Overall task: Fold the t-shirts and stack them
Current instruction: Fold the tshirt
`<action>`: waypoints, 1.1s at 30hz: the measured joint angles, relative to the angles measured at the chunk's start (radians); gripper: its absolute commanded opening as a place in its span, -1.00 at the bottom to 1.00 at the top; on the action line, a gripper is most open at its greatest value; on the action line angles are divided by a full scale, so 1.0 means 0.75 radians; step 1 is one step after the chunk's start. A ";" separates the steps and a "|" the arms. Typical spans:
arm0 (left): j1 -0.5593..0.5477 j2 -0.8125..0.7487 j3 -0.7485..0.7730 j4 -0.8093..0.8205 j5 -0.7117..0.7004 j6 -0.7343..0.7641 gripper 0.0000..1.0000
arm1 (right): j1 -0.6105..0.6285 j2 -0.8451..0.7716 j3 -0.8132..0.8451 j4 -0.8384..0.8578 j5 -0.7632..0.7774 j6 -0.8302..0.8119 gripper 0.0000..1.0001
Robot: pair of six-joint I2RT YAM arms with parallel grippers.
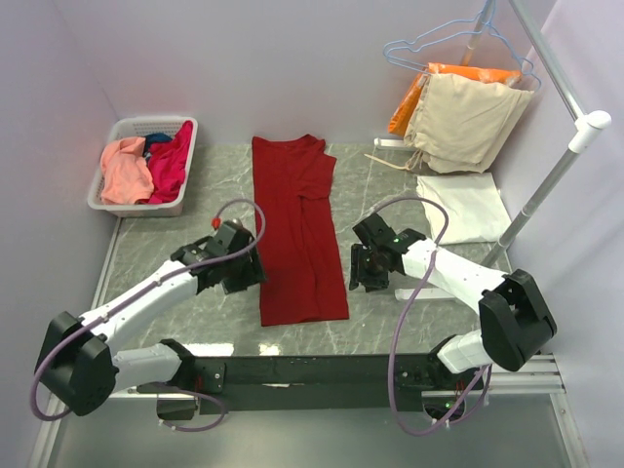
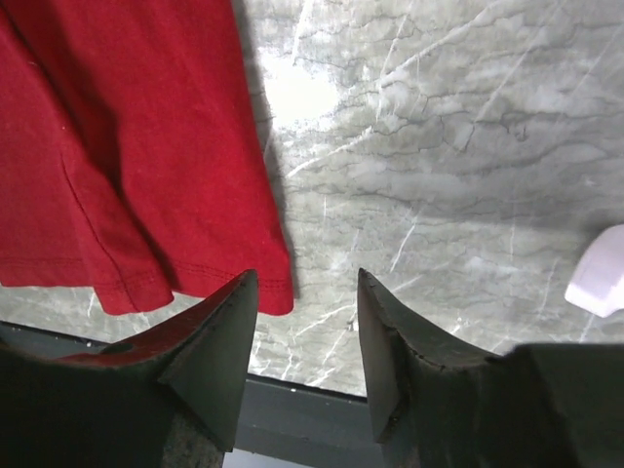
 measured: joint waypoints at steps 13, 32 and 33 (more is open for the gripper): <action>-0.089 0.061 -0.221 0.023 0.154 -0.128 -0.16 | 0.001 0.000 -0.079 0.109 -0.060 0.012 -0.04; -0.140 0.090 -0.379 0.264 0.257 -0.299 -0.18 | 0.064 0.076 -0.217 0.271 -0.254 -0.027 -0.03; -0.140 0.095 -0.376 0.267 0.257 -0.304 -0.18 | 0.065 0.078 -0.217 0.277 -0.262 -0.030 -0.04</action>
